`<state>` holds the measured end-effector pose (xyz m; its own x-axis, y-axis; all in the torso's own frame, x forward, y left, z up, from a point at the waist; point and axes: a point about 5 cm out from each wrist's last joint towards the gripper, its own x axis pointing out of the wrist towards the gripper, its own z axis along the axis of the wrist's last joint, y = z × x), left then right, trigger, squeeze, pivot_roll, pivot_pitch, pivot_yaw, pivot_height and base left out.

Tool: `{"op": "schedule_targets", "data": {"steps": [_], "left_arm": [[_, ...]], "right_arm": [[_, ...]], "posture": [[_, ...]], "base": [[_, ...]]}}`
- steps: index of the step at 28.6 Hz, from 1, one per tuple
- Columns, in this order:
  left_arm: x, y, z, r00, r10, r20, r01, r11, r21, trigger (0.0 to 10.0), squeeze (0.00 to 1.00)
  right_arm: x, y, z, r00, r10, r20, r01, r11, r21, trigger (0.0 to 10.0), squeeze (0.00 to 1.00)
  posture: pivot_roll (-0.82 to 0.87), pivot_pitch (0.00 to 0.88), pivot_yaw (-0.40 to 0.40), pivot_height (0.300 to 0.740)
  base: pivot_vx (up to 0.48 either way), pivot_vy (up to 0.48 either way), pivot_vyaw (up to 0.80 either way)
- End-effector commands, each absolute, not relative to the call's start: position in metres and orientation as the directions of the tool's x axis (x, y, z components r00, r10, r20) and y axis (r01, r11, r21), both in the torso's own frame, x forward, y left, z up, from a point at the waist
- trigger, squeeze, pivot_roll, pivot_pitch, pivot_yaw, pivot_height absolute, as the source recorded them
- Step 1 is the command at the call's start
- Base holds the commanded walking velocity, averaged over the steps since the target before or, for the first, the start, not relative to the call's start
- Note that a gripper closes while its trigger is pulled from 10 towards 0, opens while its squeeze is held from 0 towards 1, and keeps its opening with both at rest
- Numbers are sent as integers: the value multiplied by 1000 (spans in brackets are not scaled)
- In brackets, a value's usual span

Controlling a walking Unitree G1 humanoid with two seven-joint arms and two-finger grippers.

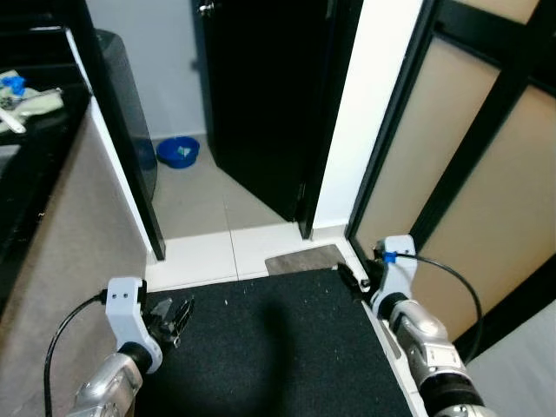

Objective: Kitchen organization

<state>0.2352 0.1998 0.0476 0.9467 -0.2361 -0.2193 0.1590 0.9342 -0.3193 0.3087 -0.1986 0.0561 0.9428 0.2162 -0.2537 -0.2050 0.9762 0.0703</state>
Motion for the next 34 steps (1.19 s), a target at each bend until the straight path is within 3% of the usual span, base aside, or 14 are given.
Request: {"op": "schedule_targets", "data": {"steps": [1,6,14,26,34], "left_arm": [[234,194,50,935,-263,-237,180,930,-319,10000,0],[234,189,53,927,-284,-244,199,926,-319,10000,0],[240,188,62,946,-246,-210,164,924,-344,10000,0],[238,177,64,913,-304,-271,230,935,-271,10000,0],[234,164,60,893,-334,-303,252,927,-279,10000,0]], "right_arm": [[309,-201,55,936,206,-284,-198,979,58,10000,0],[308,-199,53,927,193,-320,-202,979,5,10000,0],[303,-193,52,934,190,-303,-241,960,-140,10000,0],[302,-178,61,905,320,-281,-322,946,39,10000,0],[301,-174,67,896,362,-256,-370,929,20,10000,0]], "posture": [[-21,0,-16,740],[-20,0,-16,740],[-24,0,-11,740],[-24,0,-9,740],[-25,0,-13,740]], "base": [[-368,0,0],[-359,0,0],[0,0,0],[0,0,0],[0,-444,0]]}}
